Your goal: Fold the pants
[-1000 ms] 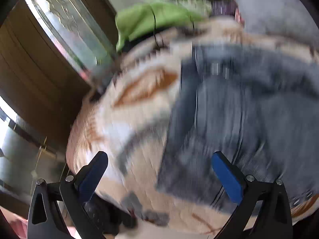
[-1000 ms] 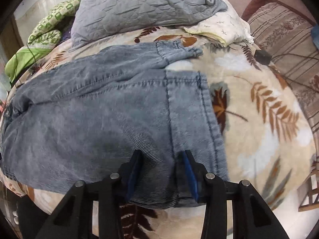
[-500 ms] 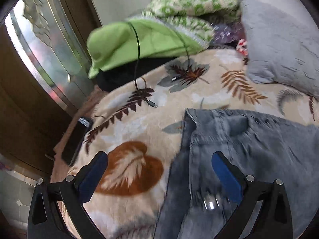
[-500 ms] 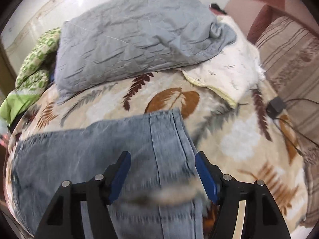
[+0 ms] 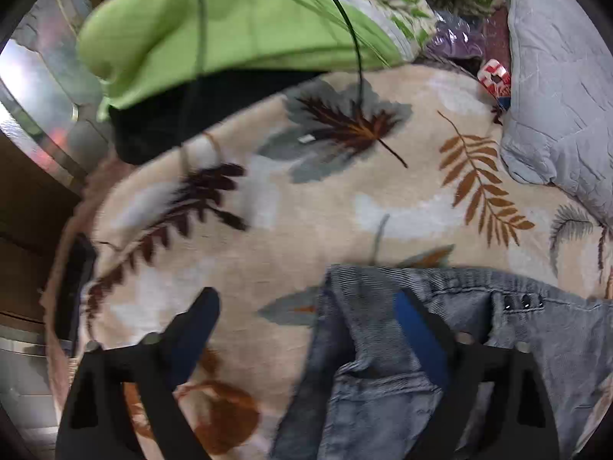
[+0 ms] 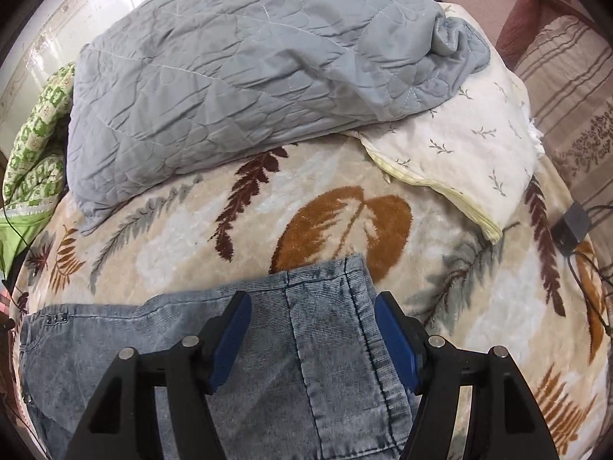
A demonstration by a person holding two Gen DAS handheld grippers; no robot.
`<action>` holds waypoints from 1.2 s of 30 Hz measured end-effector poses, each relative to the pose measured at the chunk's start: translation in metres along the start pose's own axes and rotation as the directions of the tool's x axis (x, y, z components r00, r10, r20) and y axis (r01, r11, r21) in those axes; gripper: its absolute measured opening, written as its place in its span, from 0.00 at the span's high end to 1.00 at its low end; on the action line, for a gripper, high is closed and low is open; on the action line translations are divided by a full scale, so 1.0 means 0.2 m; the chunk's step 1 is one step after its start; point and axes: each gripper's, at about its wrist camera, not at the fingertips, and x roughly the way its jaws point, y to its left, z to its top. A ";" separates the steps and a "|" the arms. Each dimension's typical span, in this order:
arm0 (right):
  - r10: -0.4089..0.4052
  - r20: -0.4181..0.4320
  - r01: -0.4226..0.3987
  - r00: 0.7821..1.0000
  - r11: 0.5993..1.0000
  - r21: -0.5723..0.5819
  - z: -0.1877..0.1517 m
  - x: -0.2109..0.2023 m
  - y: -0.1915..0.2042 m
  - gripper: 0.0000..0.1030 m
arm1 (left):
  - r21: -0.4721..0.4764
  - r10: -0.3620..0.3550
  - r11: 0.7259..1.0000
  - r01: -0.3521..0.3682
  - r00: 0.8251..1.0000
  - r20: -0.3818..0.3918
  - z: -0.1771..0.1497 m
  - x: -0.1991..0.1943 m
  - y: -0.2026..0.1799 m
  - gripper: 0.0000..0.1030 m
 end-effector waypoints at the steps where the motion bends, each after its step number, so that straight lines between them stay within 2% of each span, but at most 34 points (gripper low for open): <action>1: 0.002 -0.003 -0.002 1.000 1.000 0.003 0.00 0.01 0.00 0.32 | -0.009 -0.011 1.000 0.011 1.000 -0.013 0.01 0.02 -0.01 0.19; 2: 0.005 -0.006 -0.005 1.000 1.000 0.007 0.00 0.01 -0.01 0.32 | -0.019 -0.021 1.000 0.021 0.999 -0.030 0.02 0.05 -0.01 0.21; 4: 0.005 -0.010 -0.005 1.000 1.000 0.011 0.00 0.03 -0.02 0.32 | -0.029 -0.036 0.999 0.034 0.998 -0.049 0.02 0.09 -0.03 0.34; 6: 0.006 -0.013 -0.006 1.000 1.000 0.014 0.01 0.05 -0.04 0.32 | -0.052 -0.081 0.996 0.078 0.994 -0.076 0.03 0.13 -0.04 0.45; 8: 0.015 -0.018 -0.015 1.000 1.000 0.025 0.02 0.07 -0.06 0.32 | -0.055 -0.105 0.993 0.101 0.990 -0.093 0.03 0.16 -0.06 0.49; 11: 0.051 -0.035 -0.049 0.998 0.997 0.057 0.04 0.10 -0.11 0.32 | -0.040 -0.110 0.993 0.107 0.989 -0.101 0.02 0.20 -0.11 0.62; 15: 0.065 -0.044 -0.063 0.997 0.997 0.046 0.06 0.11 -0.11 0.32 | -0.032 -0.146 0.989 0.143 0.985 -0.087 0.00 0.22 -0.17 0.88; 19: 0.069 -0.026 -0.067 0.997 0.996 0.052 0.07 0.12 -0.12 0.32 | -0.005 -0.123 0.992 0.123 0.990 -0.067 -0.01 0.22 -0.21 0.89; 21: 0.056 -0.039 -0.054 0.998 0.997 0.053 0.07 0.15 -0.12 0.32 | -0.016 -0.123 0.992 0.123 0.990 -0.071 -0.01 0.23 -0.22 0.86; 26: -0.004 -0.079 0.008 0.997 0.999 0.043 0.07 0.27 -0.13 0.32 | -0.063 -0.156 0.987 0.151 0.985 -0.078 0.01 0.23 -0.18 0.85; 28: 0.011 -0.075 -0.007 0.997 0.998 0.058 0.07 0.31 -0.14 0.32 | -0.063 -0.147 0.988 0.142 0.987 -0.067 0.00 0.22 -0.18 0.87; 30: 0.019 -0.087 -0.015 0.996 0.999 0.041 0.06 0.36 -0.12 0.32 | -0.054 -0.136 0.990 0.134 0.990 -0.047 -0.01 0.20 -0.19 0.92; 31: 0.006 -0.090 -0.005 0.996 1.000 0.014 0.05 0.37 -0.10 0.43 | -0.051 -0.133 0.990 0.131 0.990 -0.035 -0.02 0.19 -0.19 0.96; 32: -0.032 -0.086 0.029 0.996 0.999 -0.027 0.04 0.38 -0.07 0.66 | -0.049 -0.130 0.990 0.129 0.991 -0.016 -0.03 0.16 -0.19 0.96; 33: -0.058 -0.079 0.053 0.995 0.997 -0.060 0.04 0.37 -0.04 0.72 | -0.047 -0.128 0.991 0.128 0.992 0.006 -0.03 0.13 -0.19 0.97; 34: -0.040 -0.077 0.035 0.996 0.997 -0.064 0.04 0.36 -0.02 0.81 | -0.046 -0.129 0.990 0.130 0.991 0.026 -0.04 0.10 -0.19 0.97; 36: -0.049 -0.036 0.046 0.998 0.996 -0.082 0.04 0.27 0.01 0.82 | -0.038 -0.143 0.988 0.147 0.986 0.079 -0.05 0.00 -0.18 0.97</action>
